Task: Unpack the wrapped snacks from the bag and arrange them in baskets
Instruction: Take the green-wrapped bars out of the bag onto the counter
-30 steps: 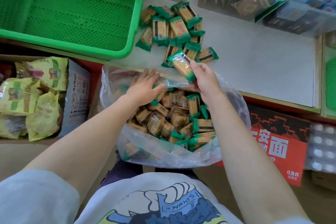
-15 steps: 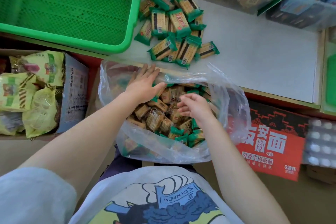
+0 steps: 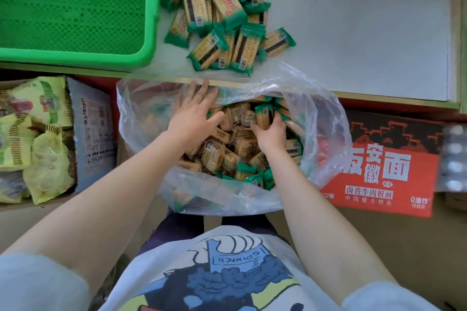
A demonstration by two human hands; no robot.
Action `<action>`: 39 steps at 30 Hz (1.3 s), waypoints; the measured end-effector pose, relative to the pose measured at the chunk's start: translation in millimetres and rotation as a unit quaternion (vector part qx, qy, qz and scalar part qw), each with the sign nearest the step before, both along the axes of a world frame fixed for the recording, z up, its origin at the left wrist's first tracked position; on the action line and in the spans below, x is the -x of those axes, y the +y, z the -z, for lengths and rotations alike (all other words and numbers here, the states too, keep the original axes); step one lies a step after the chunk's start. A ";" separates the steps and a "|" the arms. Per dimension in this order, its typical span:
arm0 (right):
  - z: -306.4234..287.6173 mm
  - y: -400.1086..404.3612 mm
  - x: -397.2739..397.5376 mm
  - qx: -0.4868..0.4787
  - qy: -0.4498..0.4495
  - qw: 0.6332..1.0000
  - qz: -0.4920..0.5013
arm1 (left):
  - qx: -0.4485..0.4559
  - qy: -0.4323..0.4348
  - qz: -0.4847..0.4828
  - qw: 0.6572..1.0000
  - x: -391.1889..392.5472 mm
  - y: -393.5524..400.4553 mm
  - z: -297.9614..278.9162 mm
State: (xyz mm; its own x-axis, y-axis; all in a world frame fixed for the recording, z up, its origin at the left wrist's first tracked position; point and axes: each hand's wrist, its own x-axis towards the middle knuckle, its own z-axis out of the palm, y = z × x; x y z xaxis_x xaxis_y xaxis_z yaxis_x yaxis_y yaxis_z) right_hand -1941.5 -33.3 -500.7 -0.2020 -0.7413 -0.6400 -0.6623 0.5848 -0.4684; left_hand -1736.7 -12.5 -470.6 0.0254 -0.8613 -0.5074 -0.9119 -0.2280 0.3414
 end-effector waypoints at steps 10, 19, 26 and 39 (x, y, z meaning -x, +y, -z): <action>-29.8 2.3 -0.8 -0.060 -0.154 0.985 0.041 | -0.016 0.004 0.002 1.000 -2.5 -2.8 -2.2; -98.5 0.6 7.7 -0.120 -0.306 0.943 0.057 | -0.043 0.030 -0.003 0.999 -5.7 -10.7 -13.5; -112.0 -82.9 -46.4 0.006 -0.305 0.952 0.026 | -0.064 0.041 -0.014 0.997 -6.7 -13.8 -16.1; -111.1 -56.1 -5.9 -0.002 -0.289 0.957 -0.003 | -0.056 0.004 0.004 0.998 -2.7 -13.8 -17.0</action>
